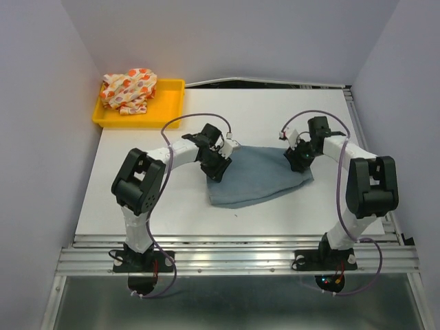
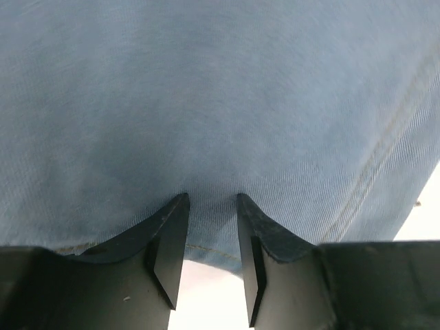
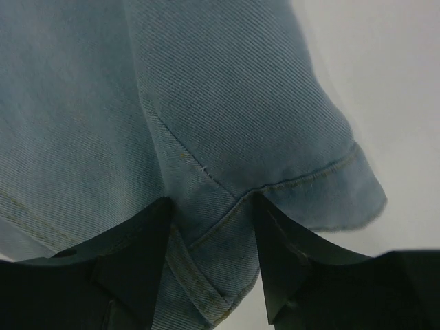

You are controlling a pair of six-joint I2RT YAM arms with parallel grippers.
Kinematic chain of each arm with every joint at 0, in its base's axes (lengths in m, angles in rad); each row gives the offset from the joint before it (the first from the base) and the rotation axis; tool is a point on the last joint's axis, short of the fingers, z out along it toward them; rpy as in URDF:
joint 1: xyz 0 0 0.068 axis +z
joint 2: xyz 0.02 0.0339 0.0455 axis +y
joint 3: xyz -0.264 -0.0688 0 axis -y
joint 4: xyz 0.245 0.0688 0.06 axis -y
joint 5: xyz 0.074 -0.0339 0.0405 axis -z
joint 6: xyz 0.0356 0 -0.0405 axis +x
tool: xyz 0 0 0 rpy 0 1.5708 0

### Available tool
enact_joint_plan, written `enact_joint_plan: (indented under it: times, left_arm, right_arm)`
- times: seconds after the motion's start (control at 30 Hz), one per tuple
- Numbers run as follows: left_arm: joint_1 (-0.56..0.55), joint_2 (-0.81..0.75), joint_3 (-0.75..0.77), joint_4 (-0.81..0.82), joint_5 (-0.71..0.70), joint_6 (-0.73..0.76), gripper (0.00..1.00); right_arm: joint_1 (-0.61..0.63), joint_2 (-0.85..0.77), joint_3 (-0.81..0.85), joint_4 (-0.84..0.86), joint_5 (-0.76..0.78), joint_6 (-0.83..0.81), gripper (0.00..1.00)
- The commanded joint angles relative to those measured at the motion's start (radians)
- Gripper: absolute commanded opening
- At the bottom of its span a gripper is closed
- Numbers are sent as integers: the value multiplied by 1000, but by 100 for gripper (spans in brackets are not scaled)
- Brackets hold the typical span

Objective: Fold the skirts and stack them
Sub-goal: Fold the skirt

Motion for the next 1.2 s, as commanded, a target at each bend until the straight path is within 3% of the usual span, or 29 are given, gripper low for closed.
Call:
enact_joint_plan:
  times: [0.0, 0.1, 0.17, 0.3, 0.37, 0.5, 0.53, 0.7, 0.77, 0.9, 1.03, 1.17]
  left_arm:
    - [62, 119, 154, -12, -85, 48, 44]
    - [90, 248, 271, -35, -125, 83, 43]
    - [125, 345, 432, -62, -145, 85, 44]
    - [176, 426, 787, -159, -103, 65, 60]
    - [199, 402, 826, -165, -78, 60, 66]
    - [239, 184, 715, -90, -15, 40, 74]
    - [246, 137, 625, -61, 0, 34, 74]
    - [268, -127, 290, 43, 138, -33, 68]
    - [266, -155, 172, 109, 164, -69, 67]
    - [269, -77, 150, 159, 193, -168, 61]
    - [294, 50, 234, 174, 183, -227, 54]
    - [325, 192, 343, 85, 163, -230, 50]
  right_arm:
    - [-1, -55, -121, -76, 98, -100, 55]
    - [77, -129, -167, -177, 86, -94, 56]
    - [184, -189, -195, -228, 50, -32, 57]
    - [367, -218, -152, -252, -83, 176, 66]
    - [381, -197, -56, -249, -157, 266, 73]
    - [363, -154, 102, -220, -213, 453, 80]
    - [335, -157, 118, -205, -214, 481, 81]
    - [326, -140, 107, -141, -157, 467, 79]
    - [326, -112, 86, -127, -160, 463, 77]
    - [326, -34, 40, -99, -145, 443, 71]
    - [326, -2, -22, -96, -115, 424, 70]
    - [375, 17, -86, -107, -148, 456, 69]
